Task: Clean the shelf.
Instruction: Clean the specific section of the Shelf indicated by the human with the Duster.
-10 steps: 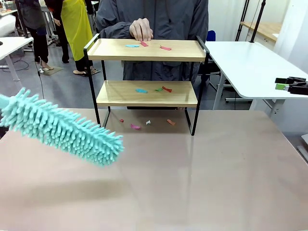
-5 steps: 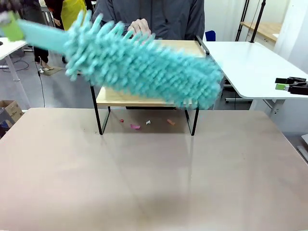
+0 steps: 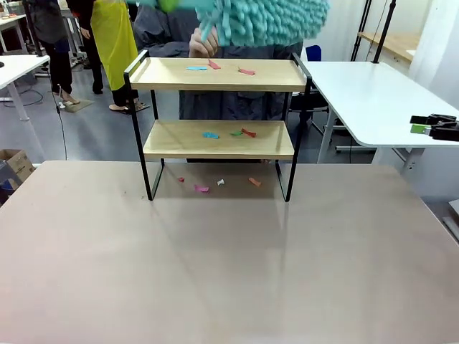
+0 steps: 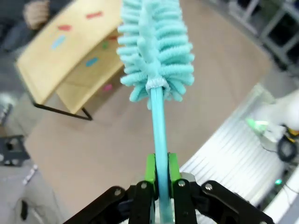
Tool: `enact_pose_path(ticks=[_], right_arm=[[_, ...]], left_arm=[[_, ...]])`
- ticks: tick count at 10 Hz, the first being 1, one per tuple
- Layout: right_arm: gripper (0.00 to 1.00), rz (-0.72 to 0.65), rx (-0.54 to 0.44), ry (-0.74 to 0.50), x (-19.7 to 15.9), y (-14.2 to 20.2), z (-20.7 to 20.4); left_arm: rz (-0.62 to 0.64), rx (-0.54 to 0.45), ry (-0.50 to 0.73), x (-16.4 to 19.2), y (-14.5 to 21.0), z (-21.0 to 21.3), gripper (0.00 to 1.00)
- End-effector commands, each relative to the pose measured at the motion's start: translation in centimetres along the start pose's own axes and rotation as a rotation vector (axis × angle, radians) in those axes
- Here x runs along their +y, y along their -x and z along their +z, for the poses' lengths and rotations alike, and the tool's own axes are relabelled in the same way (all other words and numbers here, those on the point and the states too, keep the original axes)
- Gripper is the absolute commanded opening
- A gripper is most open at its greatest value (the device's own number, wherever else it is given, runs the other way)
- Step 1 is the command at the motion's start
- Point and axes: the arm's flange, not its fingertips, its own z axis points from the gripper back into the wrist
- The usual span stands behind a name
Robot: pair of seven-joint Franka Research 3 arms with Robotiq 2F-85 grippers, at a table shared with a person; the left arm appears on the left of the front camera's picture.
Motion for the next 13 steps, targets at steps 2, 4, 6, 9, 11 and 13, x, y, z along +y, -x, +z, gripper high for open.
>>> enact_pose_path(ticks=[2, 4, 6, 9, 11, 13], right_arm=[[1.0, 0.004, -0.004, -0.001, 0.2, -0.3, -0.2], [1.0, 0.004, -0.004, -0.001, 0.2, -0.3, -0.2], [1.0, 0.004, -0.004, -0.001, 0.2, -0.3, -0.2], [1.0, 0.004, -0.004, -0.001, 0.2, -0.3, -0.2], [1.0, 0.004, -0.004, -0.001, 0.2, -0.3, -0.2], [1.0, 0.004, -0.004, -0.001, 0.2, -0.3, -0.2]], left_arm=[[0.0, 0.0, 0.0, 0.0, 0.0, 0.0, 0.13], [0.0, 0.0, 0.0, 0.0, 0.0, 0.0, 0.13], [0.022, 0.029, 0.002, -0.6, -0.7, -1.3, 0.13], [0.265, -0.123, -0.025, -4.3, -3.7, -5.3, 0.13], [0.381, -0.174, -0.122, -7.2, -6.3, -8.3, 0.13], [0.446, -0.199, -0.198, -9.6, -8.6, -10.9, 0.13]])
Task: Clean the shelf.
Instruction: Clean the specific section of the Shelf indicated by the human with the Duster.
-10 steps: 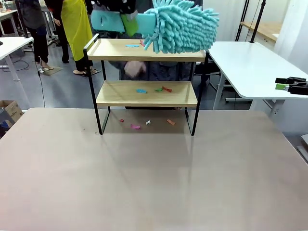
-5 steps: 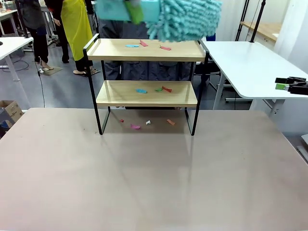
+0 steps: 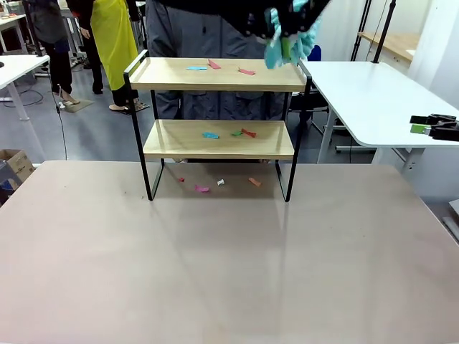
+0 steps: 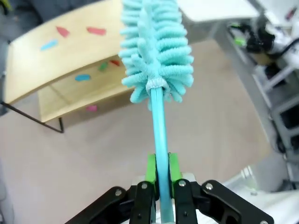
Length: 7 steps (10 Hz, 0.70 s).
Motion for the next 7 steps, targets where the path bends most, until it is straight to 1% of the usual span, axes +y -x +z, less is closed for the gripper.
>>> enact_pose_path(ticks=[1, 2, 4, 7], right_arm=[[1.0, 0.004, -0.003, 0.0, 0.2, -0.3, -0.2], [1.0, 0.004, -0.003, 0.0, 0.2, -0.3, -0.2], [1.0, 0.004, -0.003, 0.0, 0.2, -0.3, -0.2], [1.0, 0.004, -0.003, 0.0, 0.2, -0.3, -0.2]], left_arm=[[0.066, -0.063, -0.115, -3.1, -1.7, -1.7, 0.13], [0.089, -0.076, -0.125, -4.0, -2.0, -3.1, 0.13], [0.129, -0.074, -0.115, -4.4, -2.3, -4.8, 0.13], [0.168, -0.024, -0.105, -4.3, -3.0, -7.4, 0.13]])
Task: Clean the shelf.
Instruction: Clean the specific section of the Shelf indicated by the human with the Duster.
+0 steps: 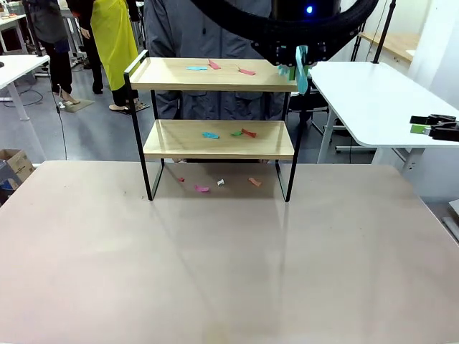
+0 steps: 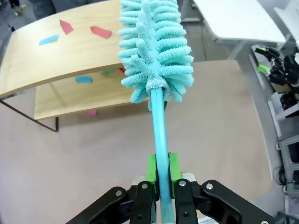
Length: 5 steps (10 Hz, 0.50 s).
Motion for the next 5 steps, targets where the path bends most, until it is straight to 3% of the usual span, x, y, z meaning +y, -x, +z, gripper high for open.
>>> enact_pose_path(ticks=[1, 5], right_arm=[[1.0, 0.004, -0.003, 0.0, 0.2, -0.3, -0.2], [1.0, 0.004, -0.003, 0.0, 0.2, -0.3, -0.2]], left_arm=[[0.04, 0.011, -0.023, -1.6, -1.4, -1.0, 0.13], [0.068, 0.094, -0.067, -1.3, -2.3, -4.0, 0.13]])
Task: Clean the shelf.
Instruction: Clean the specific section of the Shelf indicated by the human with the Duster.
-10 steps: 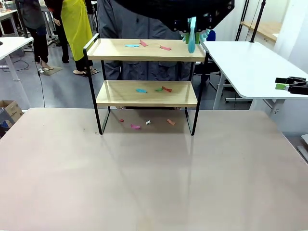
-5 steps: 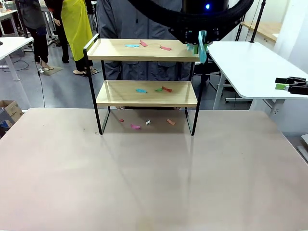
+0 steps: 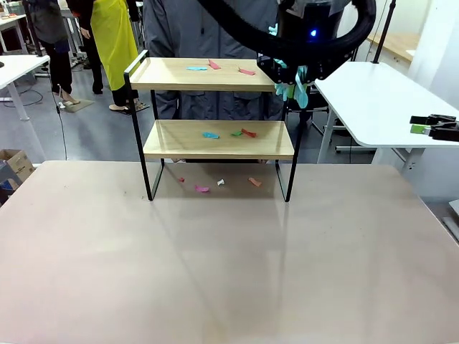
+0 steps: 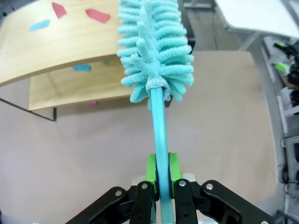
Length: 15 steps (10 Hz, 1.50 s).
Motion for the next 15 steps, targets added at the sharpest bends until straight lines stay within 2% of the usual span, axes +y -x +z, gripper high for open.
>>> enact_pose_path(ticks=[1, 2, 3, 6, 10, 15], right_arm=[[1.0, 0.004, -0.003, 0.0, 0.2, -0.3, -0.2], [1.0, 0.004, -0.003, 0.0, 0.2, -0.3, -0.2], [1.0, 0.004, -0.003, 0.0, 0.2, -0.3, -0.2], [1.0, 0.004, -0.003, 0.0, 0.2, -0.3, -0.2], [1.0, 0.004, -0.003, 0.0, 0.2, -0.3, -0.2], [1.0, 0.004, -0.003, 0.0, 0.2, -0.3, -0.2]], left_arm=[[0.045, 0.022, -0.027, -0.4, -1.2, 0.4, 0.13], [0.084, 0.04, -0.048, -0.1, -1.7, 0.6, 0.13], [0.01, 0.012, -0.012, 0.0, -0.5, -0.3, 0.13], [0.007, 0.07, -0.056, 2.7, -1.9, 0.0, 0.13], [0.037, 0.099, -0.165, 10.7, -3.5, 0.9, 0.13], [-0.006, 0.098, -0.41, 21.4, -4.1, 1.1, 0.13]])
